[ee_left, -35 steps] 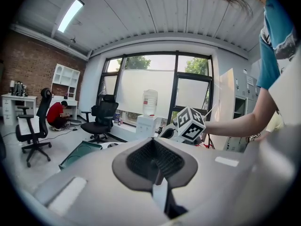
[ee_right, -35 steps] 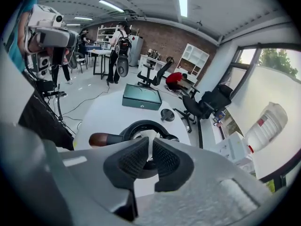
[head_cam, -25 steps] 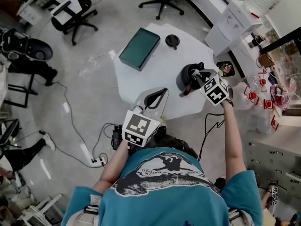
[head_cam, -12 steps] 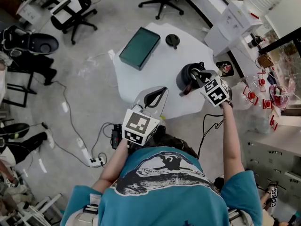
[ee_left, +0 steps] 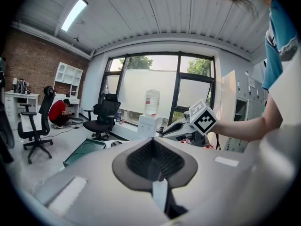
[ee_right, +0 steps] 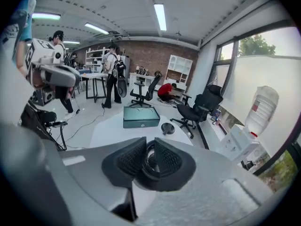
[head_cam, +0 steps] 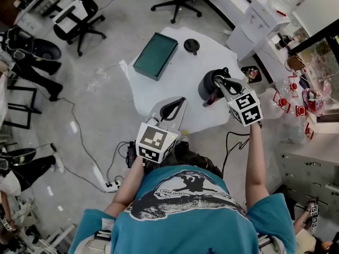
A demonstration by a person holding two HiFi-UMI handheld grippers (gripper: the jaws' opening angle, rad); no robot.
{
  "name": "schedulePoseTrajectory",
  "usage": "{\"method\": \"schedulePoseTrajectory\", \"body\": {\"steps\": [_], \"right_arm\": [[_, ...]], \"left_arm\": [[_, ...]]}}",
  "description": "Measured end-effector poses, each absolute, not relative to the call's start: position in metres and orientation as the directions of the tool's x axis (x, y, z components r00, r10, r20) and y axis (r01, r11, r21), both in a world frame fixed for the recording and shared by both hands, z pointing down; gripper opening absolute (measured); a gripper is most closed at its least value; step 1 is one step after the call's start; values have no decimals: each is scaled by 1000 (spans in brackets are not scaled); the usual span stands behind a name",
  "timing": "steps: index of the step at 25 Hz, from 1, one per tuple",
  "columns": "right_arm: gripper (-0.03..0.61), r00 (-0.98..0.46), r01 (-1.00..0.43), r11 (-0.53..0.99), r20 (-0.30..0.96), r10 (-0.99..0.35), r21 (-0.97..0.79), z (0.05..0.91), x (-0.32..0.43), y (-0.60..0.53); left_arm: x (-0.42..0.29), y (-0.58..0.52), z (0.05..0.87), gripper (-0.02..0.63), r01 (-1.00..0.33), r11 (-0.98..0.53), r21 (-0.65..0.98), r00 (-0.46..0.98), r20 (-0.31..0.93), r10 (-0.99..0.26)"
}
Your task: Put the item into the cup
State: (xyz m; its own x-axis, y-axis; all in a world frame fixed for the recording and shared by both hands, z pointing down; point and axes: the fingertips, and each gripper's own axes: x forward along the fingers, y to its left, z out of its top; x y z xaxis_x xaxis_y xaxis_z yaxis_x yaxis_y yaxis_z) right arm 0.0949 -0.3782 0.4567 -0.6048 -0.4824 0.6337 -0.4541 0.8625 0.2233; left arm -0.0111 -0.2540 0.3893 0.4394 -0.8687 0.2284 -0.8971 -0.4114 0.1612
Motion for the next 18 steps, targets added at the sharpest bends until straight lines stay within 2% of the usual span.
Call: {"method": "schedulePoseTrajectory", "body": {"steps": [13,18], "right_arm": [[57,-690,-656,755,402,-602,6,410,73,-308],[57,-691,-693,717,352,-631,-75,409,57,-274]], "left_arm": [[-33,-238,388,18,-862,-486,145,507,236,-829],[-39,-224,391,18,-833,-535,142,553,250,-795]]}}
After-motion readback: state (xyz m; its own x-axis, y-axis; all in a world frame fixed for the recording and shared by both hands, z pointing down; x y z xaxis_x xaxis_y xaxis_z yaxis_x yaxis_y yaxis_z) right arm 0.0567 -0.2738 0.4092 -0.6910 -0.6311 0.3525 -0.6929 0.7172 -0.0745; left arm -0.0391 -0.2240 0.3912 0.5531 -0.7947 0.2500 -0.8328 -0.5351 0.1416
